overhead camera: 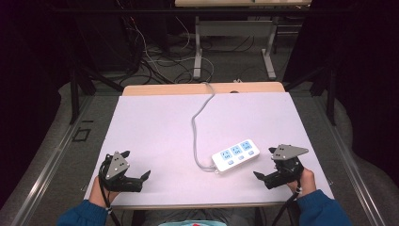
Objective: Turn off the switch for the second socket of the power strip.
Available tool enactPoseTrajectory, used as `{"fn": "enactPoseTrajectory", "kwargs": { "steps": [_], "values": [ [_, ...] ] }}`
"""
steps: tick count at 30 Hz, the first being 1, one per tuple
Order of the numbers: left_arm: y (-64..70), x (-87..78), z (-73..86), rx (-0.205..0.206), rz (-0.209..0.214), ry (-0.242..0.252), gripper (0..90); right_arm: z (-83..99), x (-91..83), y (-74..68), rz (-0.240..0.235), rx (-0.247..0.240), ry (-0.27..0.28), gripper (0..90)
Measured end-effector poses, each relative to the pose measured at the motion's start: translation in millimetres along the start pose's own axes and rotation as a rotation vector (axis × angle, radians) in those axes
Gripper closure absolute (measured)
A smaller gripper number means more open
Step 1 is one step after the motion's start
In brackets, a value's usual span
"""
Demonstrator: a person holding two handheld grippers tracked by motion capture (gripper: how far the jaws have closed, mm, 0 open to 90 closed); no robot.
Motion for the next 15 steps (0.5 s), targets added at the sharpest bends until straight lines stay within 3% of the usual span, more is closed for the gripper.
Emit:
{"fn": "enactPoseTrajectory", "kwargs": {
  "steps": [15],
  "values": [
    [1.8, 1.4, 0.2, -0.010, 0.012, -0.002, 0.9, -19.2, 5.6, 1.8, 0.020, 0.006, 0.018, 0.0]
  ]
}}
Point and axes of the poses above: each handheld gripper's, and its own axes: x roughly forward along the jaws, z roughly out of its underside, y roughly to its right, the point moved 4 cm from there along x, roughly forward along the jaws, and after that the axes turned 13 degrees about -y, right-handed, at the moved point
